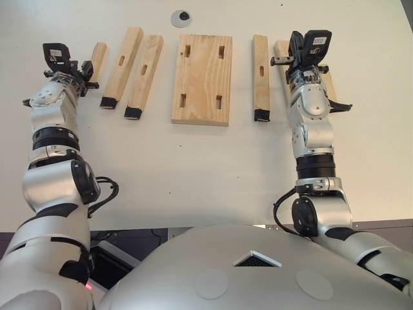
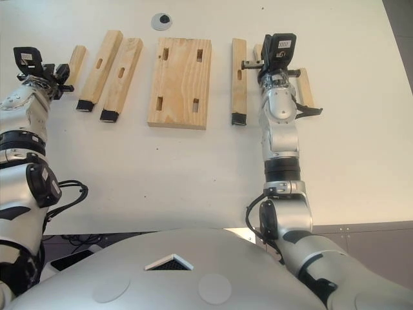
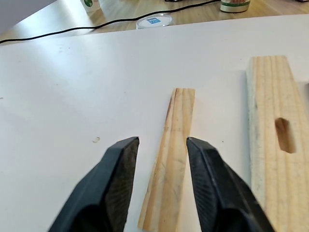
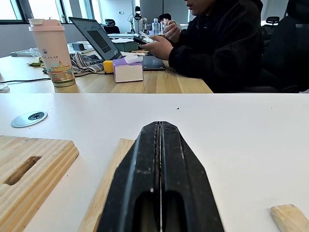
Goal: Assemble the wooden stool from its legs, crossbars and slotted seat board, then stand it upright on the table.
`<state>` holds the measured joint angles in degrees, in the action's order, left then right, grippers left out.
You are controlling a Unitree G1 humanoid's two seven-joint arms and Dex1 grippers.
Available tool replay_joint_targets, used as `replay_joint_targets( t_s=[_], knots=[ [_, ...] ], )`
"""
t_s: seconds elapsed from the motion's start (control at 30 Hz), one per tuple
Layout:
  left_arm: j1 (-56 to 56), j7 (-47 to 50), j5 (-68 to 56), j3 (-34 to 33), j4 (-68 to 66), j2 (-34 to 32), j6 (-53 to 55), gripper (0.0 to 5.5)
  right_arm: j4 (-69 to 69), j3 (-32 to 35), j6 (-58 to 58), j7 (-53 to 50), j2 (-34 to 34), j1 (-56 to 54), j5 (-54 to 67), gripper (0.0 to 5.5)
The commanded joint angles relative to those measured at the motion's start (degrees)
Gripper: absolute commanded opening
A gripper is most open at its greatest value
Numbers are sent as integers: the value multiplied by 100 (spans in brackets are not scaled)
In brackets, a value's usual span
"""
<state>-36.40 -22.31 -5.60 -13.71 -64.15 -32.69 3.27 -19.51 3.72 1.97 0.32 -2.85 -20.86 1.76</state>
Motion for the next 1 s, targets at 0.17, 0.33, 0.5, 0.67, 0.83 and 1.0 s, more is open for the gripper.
replay_joint_targets(
  t_s=[0.17, 0.33, 0.5, 0.67, 0.83, 1.0],
  knots=[
    [-329, -895, 147, 180, -457, -268, 171, 195, 13, -55, 81, -40, 52, 6, -13, 0],
    [-461, -808, 449, 390, -719, -420, -12, 195, -15, -65, 98, -47, 60, -2, 2, 0],
    [-489, -842, 753, 666, -1002, -418, 162, 195, -70, -50, 101, -37, 61, -46, 32, 0],
    [-335, -720, 684, 585, -1144, -299, 333, 195, -92, -56, 85, -29, 61, -96, 32, 0],
    [-209, -616, 614, 469, -1184, -270, 396, 179, -115, -57, 92, 6, 28, -121, 27, 0],
    [-204, -817, 541, 443, -1119, -188, 396, 110, -97, -75, 107, 24, 34, -101, 8, 0]
  ],
)
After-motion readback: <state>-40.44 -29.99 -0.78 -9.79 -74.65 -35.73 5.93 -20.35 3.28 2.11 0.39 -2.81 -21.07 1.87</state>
